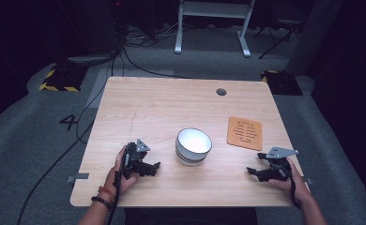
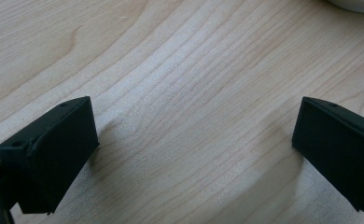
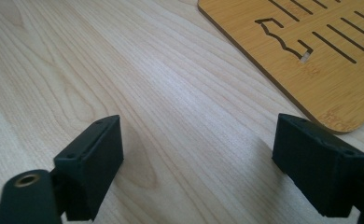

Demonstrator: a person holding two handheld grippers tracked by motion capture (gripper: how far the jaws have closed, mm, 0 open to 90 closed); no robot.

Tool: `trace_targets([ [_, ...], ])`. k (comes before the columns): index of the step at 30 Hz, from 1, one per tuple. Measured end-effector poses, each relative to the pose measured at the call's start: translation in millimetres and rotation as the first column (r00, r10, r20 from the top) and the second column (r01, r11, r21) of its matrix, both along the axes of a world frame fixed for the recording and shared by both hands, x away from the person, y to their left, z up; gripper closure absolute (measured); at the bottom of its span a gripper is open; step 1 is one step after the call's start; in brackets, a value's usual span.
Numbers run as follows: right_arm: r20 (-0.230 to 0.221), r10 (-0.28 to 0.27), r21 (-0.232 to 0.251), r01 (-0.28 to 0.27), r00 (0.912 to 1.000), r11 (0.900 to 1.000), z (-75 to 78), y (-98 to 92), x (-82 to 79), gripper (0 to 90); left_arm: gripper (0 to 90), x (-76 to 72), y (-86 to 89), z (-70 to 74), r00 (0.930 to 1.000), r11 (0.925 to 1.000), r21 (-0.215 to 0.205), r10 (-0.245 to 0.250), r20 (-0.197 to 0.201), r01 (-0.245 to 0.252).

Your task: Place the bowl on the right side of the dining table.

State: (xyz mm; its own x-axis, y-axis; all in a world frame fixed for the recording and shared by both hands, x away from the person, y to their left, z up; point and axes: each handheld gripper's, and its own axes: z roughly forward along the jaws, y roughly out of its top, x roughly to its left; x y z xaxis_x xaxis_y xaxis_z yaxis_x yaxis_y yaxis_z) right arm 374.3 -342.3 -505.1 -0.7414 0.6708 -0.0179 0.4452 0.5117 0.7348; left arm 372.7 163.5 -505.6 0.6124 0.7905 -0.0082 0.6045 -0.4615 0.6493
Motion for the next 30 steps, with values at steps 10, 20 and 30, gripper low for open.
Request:
trace_targets([
  [10,0.0,0.004,0.003,-0.004,1.0,1.0,0.9,-3.8,0.6,17.6,0.2,0.0,0.4,0.0,1.0,1.0,0.0,-0.003,0.0,0.003],
  [20,0.008,0.007,0.055,-0.008,0.9999,0.998,9.1,-1.6,-2.3,18.9,0.2,0.0,0.4,0.0,1.0,1.0,0.0,-0.003,0.0,0.003],
  [30,0.021,0.059,0.079,-0.06,0.9981,0.995,20.2,4.1,-8.4,20.2,0.2,0.1,0.6,0.1,1.0,1.0,0.002,-0.004,0.0,0.004],
])
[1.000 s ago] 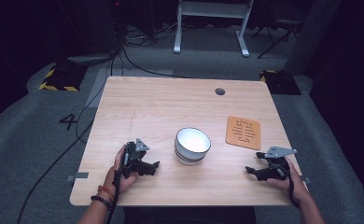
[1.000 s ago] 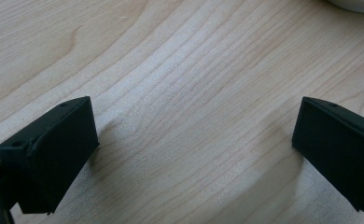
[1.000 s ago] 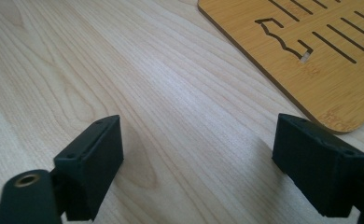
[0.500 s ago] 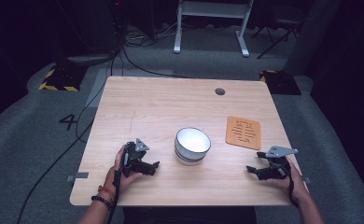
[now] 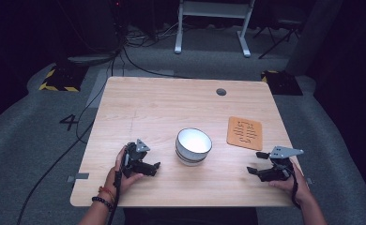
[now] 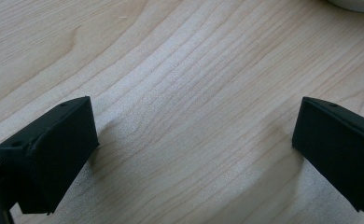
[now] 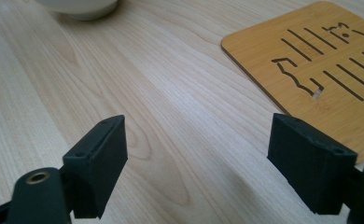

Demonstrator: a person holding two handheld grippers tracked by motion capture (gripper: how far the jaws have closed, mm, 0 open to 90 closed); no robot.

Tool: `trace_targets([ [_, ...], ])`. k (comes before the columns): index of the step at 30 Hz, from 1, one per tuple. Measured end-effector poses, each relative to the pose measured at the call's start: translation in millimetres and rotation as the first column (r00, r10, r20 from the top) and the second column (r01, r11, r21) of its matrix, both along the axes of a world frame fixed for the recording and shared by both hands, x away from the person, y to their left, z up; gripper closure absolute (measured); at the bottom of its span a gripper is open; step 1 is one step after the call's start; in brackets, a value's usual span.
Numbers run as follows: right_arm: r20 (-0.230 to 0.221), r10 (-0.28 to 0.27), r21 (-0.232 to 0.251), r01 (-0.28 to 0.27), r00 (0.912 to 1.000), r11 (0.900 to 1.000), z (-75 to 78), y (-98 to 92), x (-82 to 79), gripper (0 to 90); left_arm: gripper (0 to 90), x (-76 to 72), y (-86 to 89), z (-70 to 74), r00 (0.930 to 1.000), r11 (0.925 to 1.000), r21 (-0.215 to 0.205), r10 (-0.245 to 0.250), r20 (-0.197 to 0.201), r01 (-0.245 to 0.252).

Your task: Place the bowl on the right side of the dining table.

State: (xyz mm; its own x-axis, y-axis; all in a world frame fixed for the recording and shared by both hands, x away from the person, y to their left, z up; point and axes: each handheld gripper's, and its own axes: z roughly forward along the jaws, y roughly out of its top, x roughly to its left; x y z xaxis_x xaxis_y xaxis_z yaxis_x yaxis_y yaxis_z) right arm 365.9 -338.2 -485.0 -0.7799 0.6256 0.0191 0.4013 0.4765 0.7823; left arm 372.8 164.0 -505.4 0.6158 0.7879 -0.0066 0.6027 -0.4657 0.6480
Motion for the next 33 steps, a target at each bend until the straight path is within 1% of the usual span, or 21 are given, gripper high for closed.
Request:
trace_targets([
  [5,0.015,0.005,-0.007,-0.005,0.9999,1.0,3.6,1.8,-1.4,21.9,0.2,0.0,-0.1,0.0,1.0,1.0,-0.002,0.001,0.0,-0.001],
  [8,0.018,0.003,0.007,-0.003,0.9998,1.0,6.7,2.2,-3.1,22.4,0.2,0.0,0.0,0.0,1.0,1.0,0.0,0.0,-0.001,0.0],
  [13,0.008,0.014,0.01,-0.014,0.9999,1.0,10.2,3.0,-4.5,20.9,0.2,0.0,0.0,0.0,1.0,1.0,0.0,0.0,0.0,0.0],
  [18,0.008,0.019,0.017,-0.019,0.9998,1.0,12.7,5.4,-5.9,20.2,0.2,0.0,0.0,0.0,1.0,1.0,-0.001,0.0,0.0,0.0],
  [19,0.016,0.027,0.012,-0.027,0.9995,1.0,14.1,6.0,-6.3,20.1,0.2,-0.1,-0.2,-0.1,1.0,1.0,-0.002,0.002,0.0,-0.002],
  [23,0.029,0.026,0.012,-0.026,0.9993,1.0,16.1,7.3,-7.0,20.0,0.2,0.0,0.0,0.0,1.0,1.0,0.0,0.0,0.0,0.0],
  [24,0.038,0.028,0.007,-0.028,0.9989,1.0,16.8,7.4,-6.7,19.8,0.2,0.0,0.0,0.0,1.0,1.0,0.0,0.0,0.0,0.0],
  [25,0.055,0.013,-0.013,-0.013,0.9984,1.0,18.5,8.4,-6.3,20.0,0.2,0.0,0.0,0.0,1.0,1.0,0.0,0.0,0.0,0.0],
  [28,0.058,0.011,-0.008,-0.011,0.9983,1.0,20.2,8.7,-4.6,20.2,0.2,0.0,0.0,0.0,1.0,1.0,0.0,0.0,0.0,0.0],
  [32,0.064,0.023,-0.017,-0.022,0.9977,1.0,21.9,10.6,-4.5,20.2,0.2,0.0,-0.1,-0.1,1.0,1.0,-0.002,0.001,0.0,-0.001],
  [33,0.061,0.019,-0.008,-0.018,0.998,1.0,22.9,12.4,-5.0,20.3,0.2,-0.1,-0.1,-0.1,1.0,1.0,-0.002,0.001,0.0,-0.001],
])
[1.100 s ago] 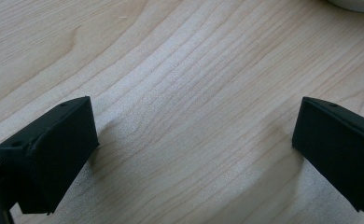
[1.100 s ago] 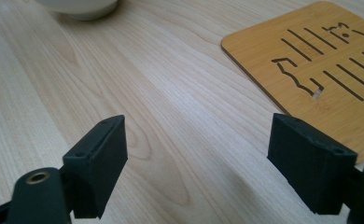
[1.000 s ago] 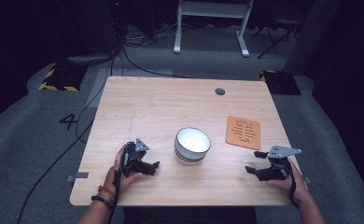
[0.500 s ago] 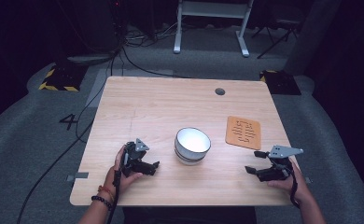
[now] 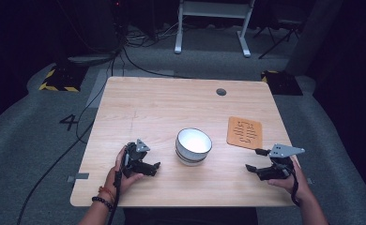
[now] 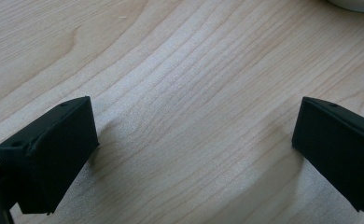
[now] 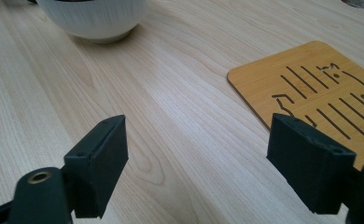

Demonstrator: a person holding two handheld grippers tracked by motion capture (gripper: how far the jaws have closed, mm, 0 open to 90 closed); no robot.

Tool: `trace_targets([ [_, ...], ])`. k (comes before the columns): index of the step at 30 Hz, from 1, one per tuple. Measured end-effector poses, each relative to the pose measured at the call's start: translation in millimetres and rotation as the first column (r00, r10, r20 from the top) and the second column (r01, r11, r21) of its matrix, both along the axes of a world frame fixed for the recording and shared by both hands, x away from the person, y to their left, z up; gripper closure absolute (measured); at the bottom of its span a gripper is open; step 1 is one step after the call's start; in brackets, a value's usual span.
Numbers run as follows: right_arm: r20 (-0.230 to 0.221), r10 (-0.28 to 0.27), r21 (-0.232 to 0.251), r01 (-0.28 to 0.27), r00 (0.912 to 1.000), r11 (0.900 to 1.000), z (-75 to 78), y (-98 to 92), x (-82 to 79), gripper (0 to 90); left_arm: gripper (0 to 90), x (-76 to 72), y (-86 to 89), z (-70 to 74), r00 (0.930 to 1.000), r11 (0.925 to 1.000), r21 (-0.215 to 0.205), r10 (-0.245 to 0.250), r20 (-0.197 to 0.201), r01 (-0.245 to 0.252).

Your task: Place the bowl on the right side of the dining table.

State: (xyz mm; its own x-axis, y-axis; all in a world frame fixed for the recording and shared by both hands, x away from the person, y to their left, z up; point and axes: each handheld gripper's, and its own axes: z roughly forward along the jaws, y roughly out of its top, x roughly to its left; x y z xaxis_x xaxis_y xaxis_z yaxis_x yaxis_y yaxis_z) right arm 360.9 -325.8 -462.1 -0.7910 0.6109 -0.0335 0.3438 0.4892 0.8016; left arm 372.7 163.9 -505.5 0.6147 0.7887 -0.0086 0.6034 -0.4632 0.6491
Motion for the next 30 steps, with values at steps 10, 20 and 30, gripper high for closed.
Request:
trace_targets([
  [10,0.021,0.008,0.005,-0.009,0.9997,1.0,6.9,4.1,1.6,19.8,0.2,0.0,0.0,0.1,1.0,1.0,0.001,0.0,0.0,0.0],
  [20,0.042,0.034,0.013,-0.034,0.9985,0.999,14.4,13.3,1.9,20.9,0.2,0.1,0.2,0.1,1.0,1.0,0.002,-0.001,0.0,0.001],
  [30,0.045,0.059,0.006,-0.059,0.9973,0.998,20.6,21.6,3.9,21.1,0.2,0.1,0.2,0.1,1.0,1.0,0.002,-0.002,0.0,0.002],
])
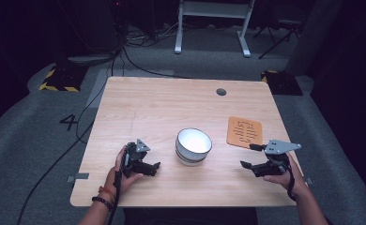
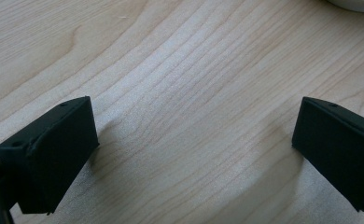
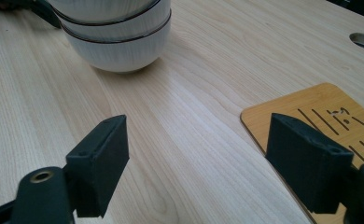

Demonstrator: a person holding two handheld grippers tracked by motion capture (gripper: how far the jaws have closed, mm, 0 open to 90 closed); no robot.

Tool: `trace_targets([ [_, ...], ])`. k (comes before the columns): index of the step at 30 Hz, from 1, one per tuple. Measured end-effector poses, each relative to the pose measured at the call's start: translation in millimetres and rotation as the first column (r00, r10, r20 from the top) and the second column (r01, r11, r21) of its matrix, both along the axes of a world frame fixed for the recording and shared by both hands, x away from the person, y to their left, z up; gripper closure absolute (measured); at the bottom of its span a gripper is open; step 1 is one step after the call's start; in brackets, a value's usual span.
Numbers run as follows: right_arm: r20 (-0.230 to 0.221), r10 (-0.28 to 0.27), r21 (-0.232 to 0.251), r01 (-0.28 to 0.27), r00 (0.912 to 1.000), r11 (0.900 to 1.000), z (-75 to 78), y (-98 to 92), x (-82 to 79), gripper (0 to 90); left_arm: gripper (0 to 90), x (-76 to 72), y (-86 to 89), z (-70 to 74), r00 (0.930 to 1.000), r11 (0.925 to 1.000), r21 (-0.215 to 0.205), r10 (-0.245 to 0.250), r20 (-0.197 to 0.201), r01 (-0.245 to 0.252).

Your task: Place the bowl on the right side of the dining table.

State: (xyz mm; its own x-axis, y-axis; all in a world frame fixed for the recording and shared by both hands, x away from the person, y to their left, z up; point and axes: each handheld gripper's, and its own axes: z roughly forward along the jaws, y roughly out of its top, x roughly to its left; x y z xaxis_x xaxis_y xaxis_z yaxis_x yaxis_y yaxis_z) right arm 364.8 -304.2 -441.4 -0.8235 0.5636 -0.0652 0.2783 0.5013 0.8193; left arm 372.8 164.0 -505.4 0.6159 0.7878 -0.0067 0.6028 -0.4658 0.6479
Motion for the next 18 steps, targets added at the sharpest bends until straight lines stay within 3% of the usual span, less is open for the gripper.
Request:
trace_targets([
  [18,0.01,0.067,0.002,-0.067,0.9977,0.998,11.2,25.9,4.0,21.4,0.2,-0.1,-0.2,-0.1,1.0,1.0,-0.003,0.002,0.0,-0.002],
])
